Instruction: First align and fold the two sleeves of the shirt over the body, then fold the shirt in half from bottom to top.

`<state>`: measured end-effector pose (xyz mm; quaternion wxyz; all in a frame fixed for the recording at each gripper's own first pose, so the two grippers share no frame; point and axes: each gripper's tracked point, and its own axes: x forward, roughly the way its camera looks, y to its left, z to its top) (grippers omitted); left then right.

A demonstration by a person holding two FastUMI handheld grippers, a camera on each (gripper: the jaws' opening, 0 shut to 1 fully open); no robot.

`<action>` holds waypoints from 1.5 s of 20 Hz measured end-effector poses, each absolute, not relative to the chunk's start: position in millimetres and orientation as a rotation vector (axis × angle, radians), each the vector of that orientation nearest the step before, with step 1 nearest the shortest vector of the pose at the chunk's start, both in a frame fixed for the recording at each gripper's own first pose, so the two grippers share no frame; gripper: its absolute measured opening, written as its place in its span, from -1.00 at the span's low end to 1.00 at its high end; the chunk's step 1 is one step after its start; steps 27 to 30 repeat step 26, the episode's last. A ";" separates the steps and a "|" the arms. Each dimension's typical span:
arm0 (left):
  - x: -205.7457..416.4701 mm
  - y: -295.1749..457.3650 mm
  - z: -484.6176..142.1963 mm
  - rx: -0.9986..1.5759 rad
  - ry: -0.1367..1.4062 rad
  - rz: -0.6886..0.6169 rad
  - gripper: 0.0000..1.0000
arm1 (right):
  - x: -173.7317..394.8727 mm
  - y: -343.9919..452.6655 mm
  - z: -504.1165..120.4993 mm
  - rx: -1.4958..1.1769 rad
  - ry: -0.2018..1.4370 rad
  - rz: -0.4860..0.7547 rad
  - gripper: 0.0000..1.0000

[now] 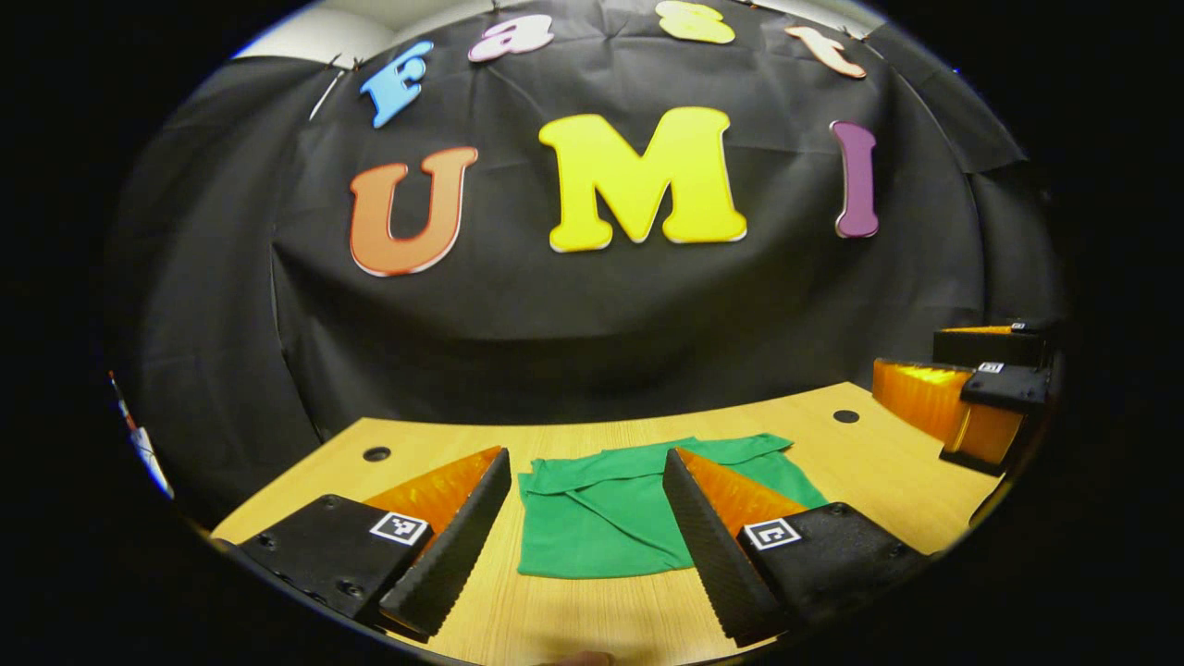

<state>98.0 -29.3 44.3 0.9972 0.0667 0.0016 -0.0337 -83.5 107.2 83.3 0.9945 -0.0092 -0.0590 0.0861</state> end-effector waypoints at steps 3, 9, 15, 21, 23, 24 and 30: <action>35.4 -39.8 54.9 0.140 -0.044 -0.070 1.00 | -149.4 91.1 80.1 0.022 -0.151 0.232 0.88; -73.6 -67.1 55.9 0.100 -0.093 -0.081 1.00 | -260.4 16.1 52.4 -0.006 -0.217 0.132 0.89; -103.5 -77.1 31.3 0.059 -0.068 -0.139 1.00 | -291.9 29.1 -7.6 -0.051 -0.185 0.221 0.92; -93.6 -66.1 14.7 0.040 -0.025 -0.127 1.00 | -270.9 37.0 -17.3 -0.060 -0.206 0.181 0.92; -90.8 -65.9 17.4 0.038 -0.032 -0.132 1.00 | -270.4 43.4 -21.4 -0.054 -0.202 0.199 0.90; -89.7 -65.5 15.5 0.036 -0.026 -0.130 1.00 | -270.4 45.2 -21.2 -0.053 -0.205 0.208 0.93; -89.6 -66.2 11.9 0.032 -0.015 -0.130 1.00 | -273.0 44.0 -20.6 -0.071 -0.218 0.210 0.89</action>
